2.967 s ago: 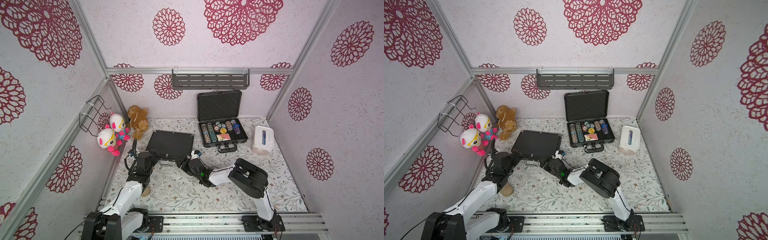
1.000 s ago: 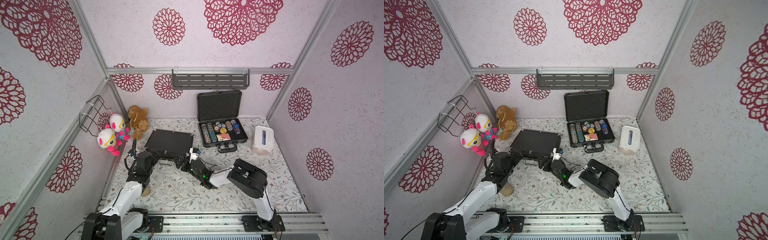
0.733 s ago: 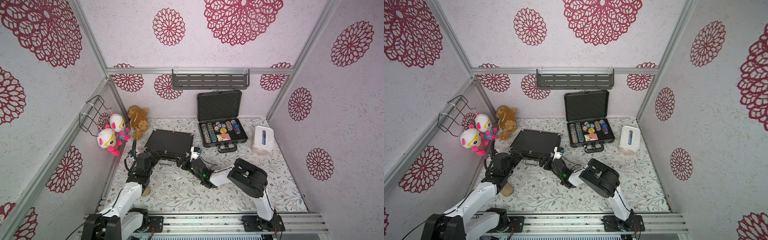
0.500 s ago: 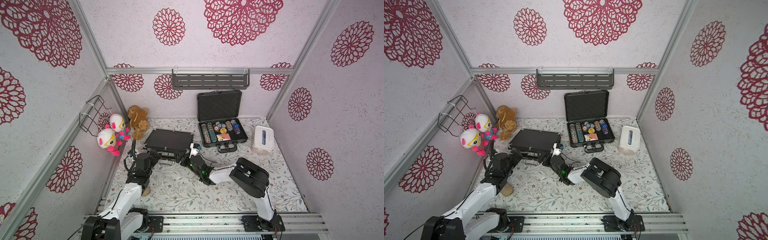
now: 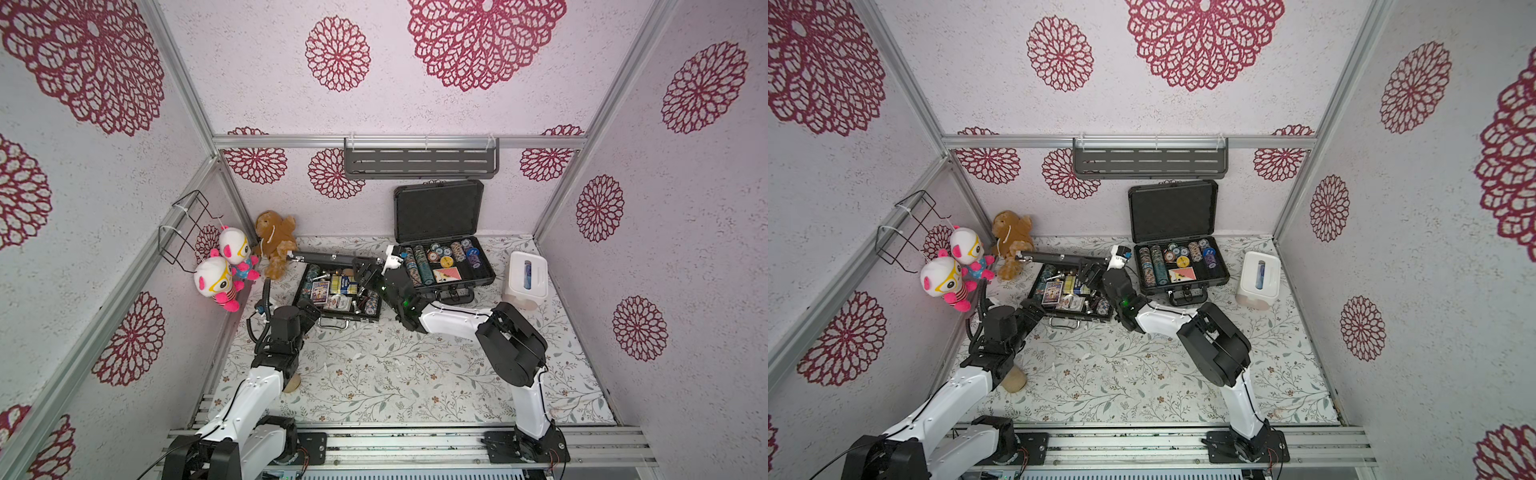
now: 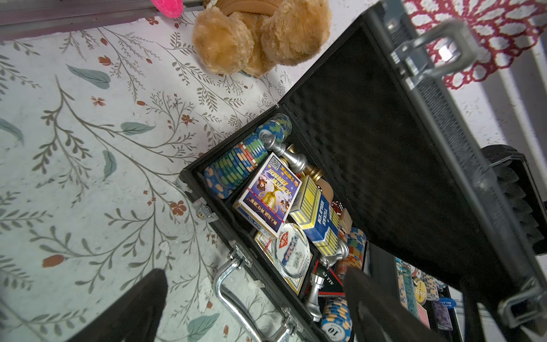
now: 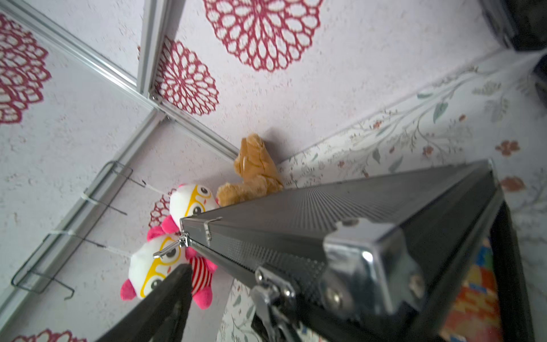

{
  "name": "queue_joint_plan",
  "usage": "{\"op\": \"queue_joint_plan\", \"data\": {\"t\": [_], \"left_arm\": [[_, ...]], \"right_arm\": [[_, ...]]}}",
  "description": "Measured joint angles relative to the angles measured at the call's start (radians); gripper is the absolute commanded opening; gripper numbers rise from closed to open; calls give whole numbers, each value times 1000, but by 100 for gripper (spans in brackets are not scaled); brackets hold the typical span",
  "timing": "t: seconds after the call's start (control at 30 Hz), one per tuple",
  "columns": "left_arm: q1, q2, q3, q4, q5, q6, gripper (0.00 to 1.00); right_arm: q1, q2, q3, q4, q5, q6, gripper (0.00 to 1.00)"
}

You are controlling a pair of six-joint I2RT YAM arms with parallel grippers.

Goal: Open the poker set cases
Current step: Open the case lid on the poker set case.

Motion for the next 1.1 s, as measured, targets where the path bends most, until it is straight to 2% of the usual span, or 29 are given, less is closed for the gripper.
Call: {"op": "queue_joint_plan", "data": {"t": [0.2,0.43,0.7,0.83,0.93,1.03,1.1], "left_arm": [[1,0,0,1,-3,2,97],[1,10,0,8,-1,3,97],[2,30,0,10,9,3,97],[2,30,0,12,8,4,97],[2,38,0,18,10,8,97],[2,61,0,19,19,13,97],[2,77,1,18,29,17,97]], "right_arm": [[-63,90,190,-87,-16,-43,86],[-109,197,391,-271,-61,-90,87],[-146,211,538,-420,-114,-110,88],[-148,170,480,-447,-150,-142,92],[-147,77,343,-475,-153,-200,94],[-143,-70,161,-513,-114,-307,97],[-142,-196,27,-541,-42,-401,99]]}}
